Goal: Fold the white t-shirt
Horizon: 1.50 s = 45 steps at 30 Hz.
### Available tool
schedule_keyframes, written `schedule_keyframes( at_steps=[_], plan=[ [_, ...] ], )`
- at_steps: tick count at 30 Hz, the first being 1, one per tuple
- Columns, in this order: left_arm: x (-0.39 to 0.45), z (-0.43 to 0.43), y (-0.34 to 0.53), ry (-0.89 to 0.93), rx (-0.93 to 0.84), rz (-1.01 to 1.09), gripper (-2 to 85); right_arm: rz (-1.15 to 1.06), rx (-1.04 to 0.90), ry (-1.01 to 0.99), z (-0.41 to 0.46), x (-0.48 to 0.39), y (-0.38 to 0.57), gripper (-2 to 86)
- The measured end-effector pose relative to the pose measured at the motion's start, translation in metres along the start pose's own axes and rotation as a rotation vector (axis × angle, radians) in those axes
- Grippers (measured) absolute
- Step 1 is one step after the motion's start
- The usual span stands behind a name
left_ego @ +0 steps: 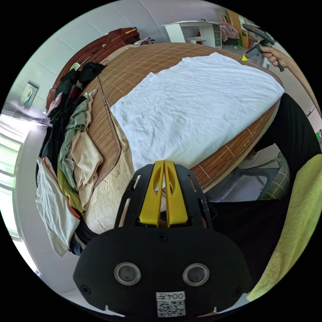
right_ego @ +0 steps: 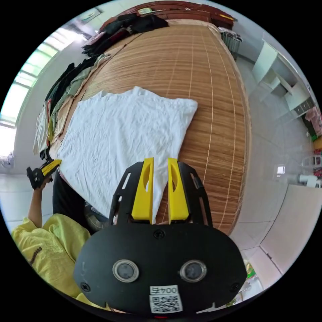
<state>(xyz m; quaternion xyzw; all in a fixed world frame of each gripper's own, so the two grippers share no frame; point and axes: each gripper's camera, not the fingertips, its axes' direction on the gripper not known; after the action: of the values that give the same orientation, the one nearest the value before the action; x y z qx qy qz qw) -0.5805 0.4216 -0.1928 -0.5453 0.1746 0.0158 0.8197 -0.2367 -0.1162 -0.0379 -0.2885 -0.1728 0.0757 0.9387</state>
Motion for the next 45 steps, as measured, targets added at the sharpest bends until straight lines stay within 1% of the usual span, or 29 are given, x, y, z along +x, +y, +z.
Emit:
schedule_keyframes(
  at_steps=[3,5,7,9,10,12,14,17,21,25,31,32,34,38,40,41,43,45],
  plan=[
    [-0.037,-0.011,-0.007,0.092,-0.003,-0.084,0.8,-0.155,-0.122,0.013,-0.021,-0.043,-0.018,4.5],
    [-0.069,-0.025,-0.012,0.141,0.030,-0.167,1.0,-0.261,-0.303,0.034,-0.007,-0.068,-0.033,4.8],
    [-0.109,-0.040,-0.017,0.201,0.083,-0.265,1.3,-0.289,-0.421,0.099,0.011,-0.077,-0.043,5.1],
    [-0.167,-0.049,-0.023,0.333,0.115,-0.397,1.5,-0.301,-0.415,0.102,0.003,-0.081,-0.055,5.4],
    [-0.194,-0.045,-0.025,0.425,0.111,-0.461,1.6,-0.293,-0.431,0.094,-0.002,-0.082,-0.064,5.5],
    [-0.229,-0.033,-0.032,0.539,0.093,-0.548,1.7,-0.292,-0.452,0.082,-0.008,-0.084,-0.076,5.9],
    [-0.258,-0.017,-0.043,0.579,0.068,-0.618,1.8,-0.290,-0.470,0.077,-0.017,-0.085,-0.089,6.9],
    [-0.293,0.013,-0.069,0.579,-0.037,-0.680,2.2,-0.271,-0.484,0.061,-0.028,-0.084,-0.104,6.9],
    [-0.319,0.046,-0.094,0.704,-0.142,-0.713,2.7,-0.249,-0.483,0.056,-0.041,-0.086,-0.117,6.0],
    [-0.329,0.046,-0.102,0.692,-0.184,-0.701,2.9,-0.248,-0.475,0.078,-0.055,-0.094,-0.126,5.4],
    [-0.343,0.030,-0.095,0.764,-0.129,-0.689,3.3,-0.244,-0.465,0.066,-0.074,-0.097,-0.133,5.6],
    [-0.341,0.027,-0.096,0.737,-0.129,-0.663,3.6,-0.243,-0.463,0.064,-0.077,-0.097,-0.133,5.7],
    [-0.330,0.029,-0.099,0.557,-0.203,-0.603,3.2,-0.242,-0.461,0.065,-0.082,-0.098,-0.134,5.7],
    [-0.325,0.022,-0.094,0.518,-0.178,-0.580,1.8,-0.238,-0.454,0.070,-0.091,-0.102,-0.134,6.0],
    [-0.324,0.009,-0.091,0.425,-0.184,-0.551,1.3,-0.235,-0.446,0.069,-0.095,-0.103,-0.132,6.2],
    [-0.324,0.002,-0.088,0.409,-0.174,-0.541,1.2,-0.232,-0.441,0.068,-0.098,-0.103,-0.131,6.3],
    [-0.329,-0.020,-0.071,0.442,-0.106,-0.535,1.0,-0.227,-0.432,0.065,-0.102,-0.104,-0.130,6.4],
    [-0.329,-0.050,-0.034,0.554,-0.016,-0.514,1.2,-0.223,-0.424,0.061,-0.105,-0.104,-0.128,6.4]
  ],
)
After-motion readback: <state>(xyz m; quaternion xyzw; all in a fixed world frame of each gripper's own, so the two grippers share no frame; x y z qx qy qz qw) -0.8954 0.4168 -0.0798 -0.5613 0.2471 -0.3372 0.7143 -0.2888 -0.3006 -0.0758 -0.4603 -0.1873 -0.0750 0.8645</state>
